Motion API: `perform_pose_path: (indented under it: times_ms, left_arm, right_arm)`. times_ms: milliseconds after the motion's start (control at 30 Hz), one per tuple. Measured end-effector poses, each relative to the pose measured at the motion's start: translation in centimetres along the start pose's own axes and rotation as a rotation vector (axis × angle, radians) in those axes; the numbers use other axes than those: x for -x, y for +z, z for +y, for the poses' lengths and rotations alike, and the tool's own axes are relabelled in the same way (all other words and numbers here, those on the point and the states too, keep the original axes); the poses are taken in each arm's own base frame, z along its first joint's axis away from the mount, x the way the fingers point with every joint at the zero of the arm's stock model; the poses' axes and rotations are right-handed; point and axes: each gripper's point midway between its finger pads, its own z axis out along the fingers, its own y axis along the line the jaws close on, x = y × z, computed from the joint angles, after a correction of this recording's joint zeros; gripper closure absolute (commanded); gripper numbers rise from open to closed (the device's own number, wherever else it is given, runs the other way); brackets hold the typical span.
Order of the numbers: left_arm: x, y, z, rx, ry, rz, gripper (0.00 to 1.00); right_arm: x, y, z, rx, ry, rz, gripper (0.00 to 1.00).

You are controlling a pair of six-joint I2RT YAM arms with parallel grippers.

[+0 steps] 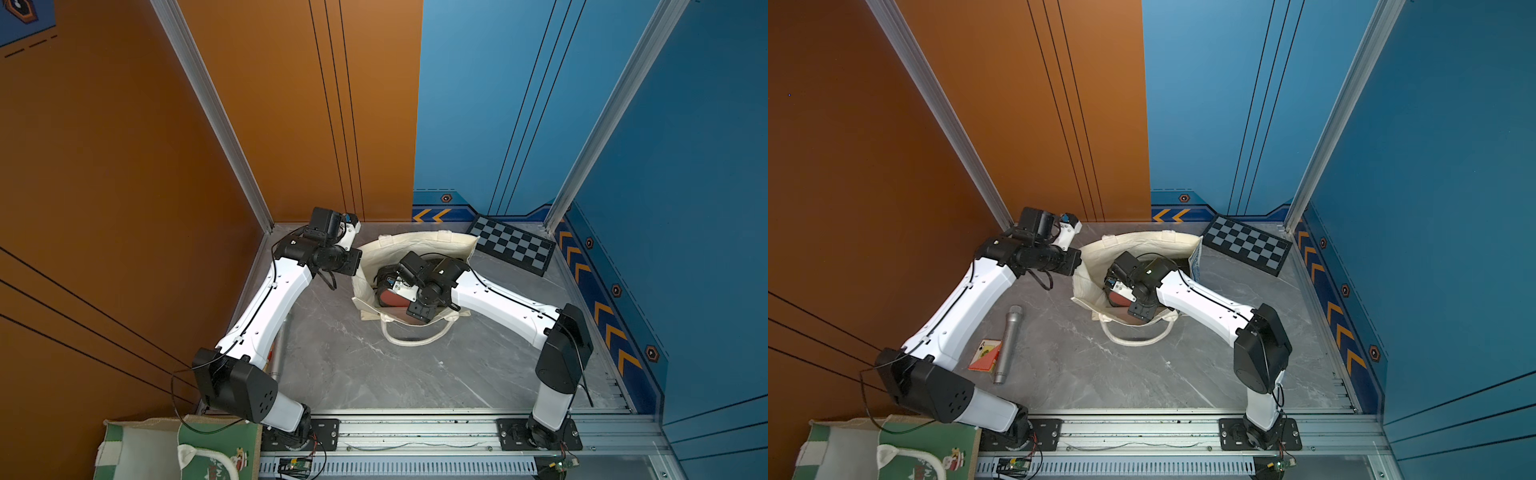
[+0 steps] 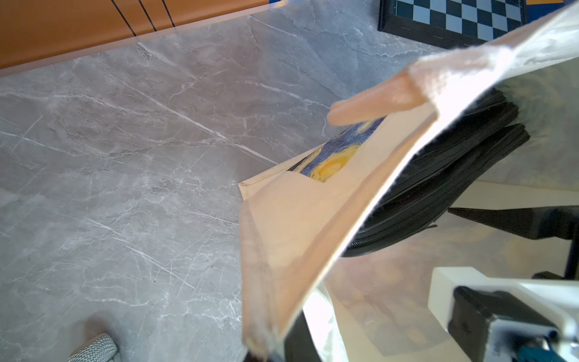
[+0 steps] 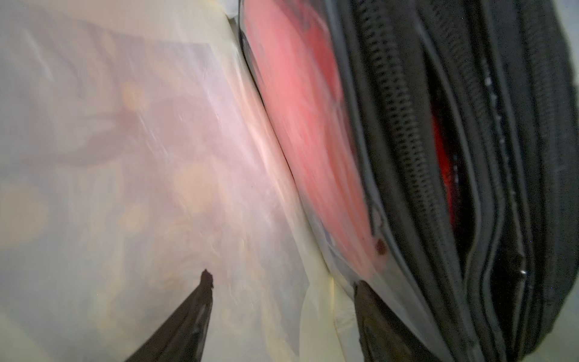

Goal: Remove the ping pong set from the canvas bag
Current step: Pick up the canvas bag from the center of the board.

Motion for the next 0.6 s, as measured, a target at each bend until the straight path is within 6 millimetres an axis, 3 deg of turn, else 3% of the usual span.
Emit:
perform_pose_path:
  times_ms: [200,400,600]
  left_arm:
    - [-0.4,-0.2,-0.2,-0.002,0.009,-0.033,1.0]
    - [-0.6,-0.3,-0.2,-0.003,0.012,-0.05,1.0]
    - [-0.4,-0.2,-0.7,-0.011,0.022,-0.058,1.0]
  right_arm:
    - [1.9,-1.5,-4.4,-0.163,0.072,-0.105,0.26]
    - [5.4,-3.2,-9.6,-0.271,0.16,-0.219,0.27]
    - [6.7,-2.9,-12.0,-0.281,0.204,-0.25,0.27]
